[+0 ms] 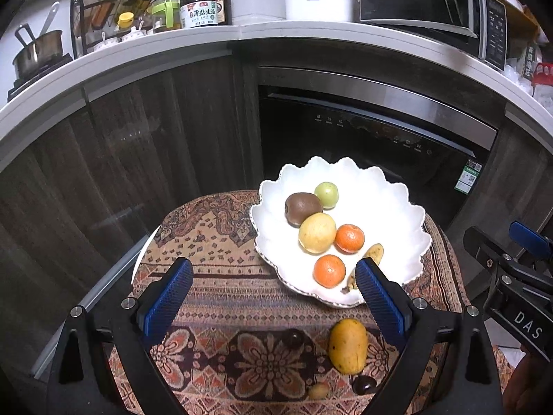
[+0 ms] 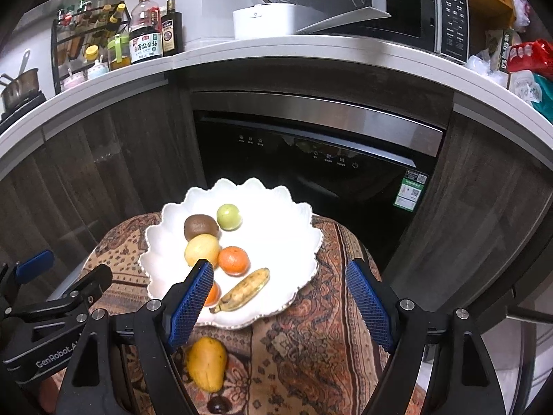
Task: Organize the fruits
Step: 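Withdraw both tools from the bowl toward the mango and small fruits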
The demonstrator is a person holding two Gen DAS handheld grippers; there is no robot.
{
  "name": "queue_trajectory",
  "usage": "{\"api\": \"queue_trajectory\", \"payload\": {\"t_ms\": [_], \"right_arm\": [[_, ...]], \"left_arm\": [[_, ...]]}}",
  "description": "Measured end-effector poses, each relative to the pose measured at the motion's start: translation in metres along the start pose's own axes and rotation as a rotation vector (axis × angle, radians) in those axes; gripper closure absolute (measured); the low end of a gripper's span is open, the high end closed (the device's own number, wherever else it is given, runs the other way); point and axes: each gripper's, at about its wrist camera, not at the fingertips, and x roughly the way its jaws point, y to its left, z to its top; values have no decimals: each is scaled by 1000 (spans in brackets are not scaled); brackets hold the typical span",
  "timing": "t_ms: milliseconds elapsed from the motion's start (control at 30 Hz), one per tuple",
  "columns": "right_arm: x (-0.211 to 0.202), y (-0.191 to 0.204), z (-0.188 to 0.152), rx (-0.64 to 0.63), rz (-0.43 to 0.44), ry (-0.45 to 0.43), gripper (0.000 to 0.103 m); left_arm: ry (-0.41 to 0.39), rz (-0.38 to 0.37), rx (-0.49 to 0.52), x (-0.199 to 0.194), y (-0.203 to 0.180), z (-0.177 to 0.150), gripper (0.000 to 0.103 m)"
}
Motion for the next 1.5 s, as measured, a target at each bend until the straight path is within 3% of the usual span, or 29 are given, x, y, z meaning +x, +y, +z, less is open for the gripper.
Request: {"api": "queue_trajectory", "payload": {"t_ms": [1133, 1500], "right_arm": [[-7, -30, -93, 55, -26, 102, 23], [6, -28, -127, 40, -39, 131, 23]], "left_arm": [[76, -41, 72, 1, -27, -95, 8], [100, -49, 70, 22, -29, -126, 17]]}}
